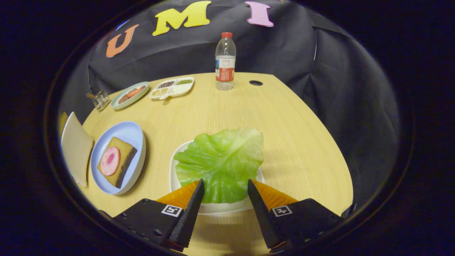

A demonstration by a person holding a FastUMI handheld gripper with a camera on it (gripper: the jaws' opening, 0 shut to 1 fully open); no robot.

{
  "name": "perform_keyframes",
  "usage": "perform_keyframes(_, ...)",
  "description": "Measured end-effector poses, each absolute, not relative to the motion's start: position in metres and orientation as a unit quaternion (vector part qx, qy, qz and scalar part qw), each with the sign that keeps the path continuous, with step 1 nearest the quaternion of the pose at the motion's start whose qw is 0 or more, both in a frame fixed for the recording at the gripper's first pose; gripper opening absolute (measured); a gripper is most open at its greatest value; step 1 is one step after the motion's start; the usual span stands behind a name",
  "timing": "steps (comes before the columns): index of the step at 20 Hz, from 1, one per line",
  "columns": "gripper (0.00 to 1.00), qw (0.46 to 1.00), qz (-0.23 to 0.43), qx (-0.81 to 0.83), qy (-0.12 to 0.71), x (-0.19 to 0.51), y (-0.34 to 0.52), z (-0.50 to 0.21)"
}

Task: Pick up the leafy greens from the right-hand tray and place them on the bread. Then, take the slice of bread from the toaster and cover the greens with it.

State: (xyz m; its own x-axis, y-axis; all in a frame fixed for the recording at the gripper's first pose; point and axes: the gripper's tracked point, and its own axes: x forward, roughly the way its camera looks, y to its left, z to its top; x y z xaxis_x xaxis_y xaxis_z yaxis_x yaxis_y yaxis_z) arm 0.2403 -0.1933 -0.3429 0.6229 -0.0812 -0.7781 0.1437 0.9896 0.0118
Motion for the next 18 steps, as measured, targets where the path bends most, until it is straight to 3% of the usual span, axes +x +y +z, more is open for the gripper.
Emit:
perform_keyframes(4, 0.63, 0.897, -0.06, 0.056, 0.434, 0.241, -0.192, -0.346)
perform_keyframes(10, 0.03, 0.898, -0.057, 0.056, 0.433, 0.239, -0.188, -0.342)
perform_keyframes(18, 0.0, 0.917, -0.063, 0.047, 0.392, 0.221, -0.172, -0.293)
